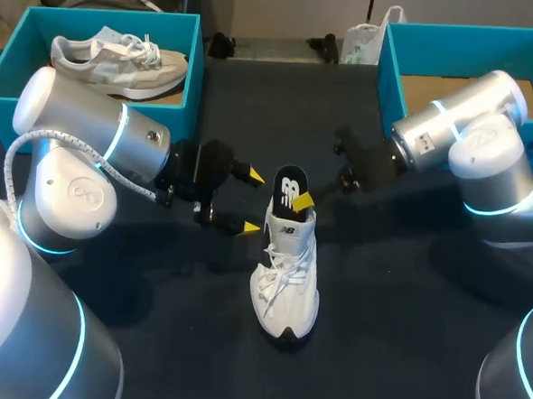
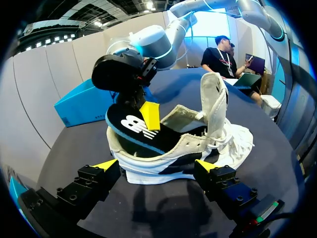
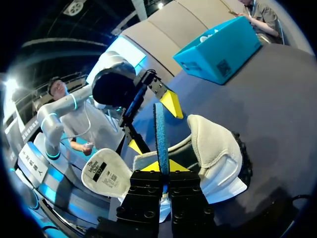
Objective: Take the shoe out of the shoebox, open the shoe tongue, remove and reinsert the insole, then place the shoe into the shoebox
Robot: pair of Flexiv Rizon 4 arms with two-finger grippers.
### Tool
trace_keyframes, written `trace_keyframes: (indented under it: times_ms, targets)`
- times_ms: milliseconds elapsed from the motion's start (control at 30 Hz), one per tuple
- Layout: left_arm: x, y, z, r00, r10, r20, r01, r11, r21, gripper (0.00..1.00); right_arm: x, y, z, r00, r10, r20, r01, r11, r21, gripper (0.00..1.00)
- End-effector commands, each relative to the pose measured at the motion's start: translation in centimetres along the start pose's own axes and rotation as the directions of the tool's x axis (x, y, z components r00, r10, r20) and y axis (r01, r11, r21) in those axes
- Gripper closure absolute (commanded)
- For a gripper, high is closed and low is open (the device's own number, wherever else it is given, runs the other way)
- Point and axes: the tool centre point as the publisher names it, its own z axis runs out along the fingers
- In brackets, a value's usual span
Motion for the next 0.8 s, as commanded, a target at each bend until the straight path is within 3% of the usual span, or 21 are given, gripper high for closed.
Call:
trace_keyframes:
  times_ms: [33,367,633,800]
  targets:
    - [0.0,-0.1,0.0,1.0,0.0,-0.001,0.0,1.0,-0.003,0.0,0.1,-0.3,0.2,1.0,0.024,0.004,-0.024,1.0,0.019,1.0]
    - [0.0,-0.1,0.0,1.0,0.0,-0.001,0.0,1.0,-0.003,0.0,0.7,-2.3,1.1,0.995,0.098,0.015,-0.099,0.995,0.022,1.0]
    - [0.0,-0.1,0.0,1.0,0.0,-0.001,0.0,1.0,-0.003,0.0,0.6,-2.1,1.0,0.995,0.1,0.027,-0.1,0.995,0.009,1.0]
    - [0.0,-0.1,0.0,1.0,0.0,-0.001,0.0,1.0,-0.003,0.0,0.6,-1.4,0.4,0.996,0.081,0.043,-0.082,0.997,0.006,0.87]
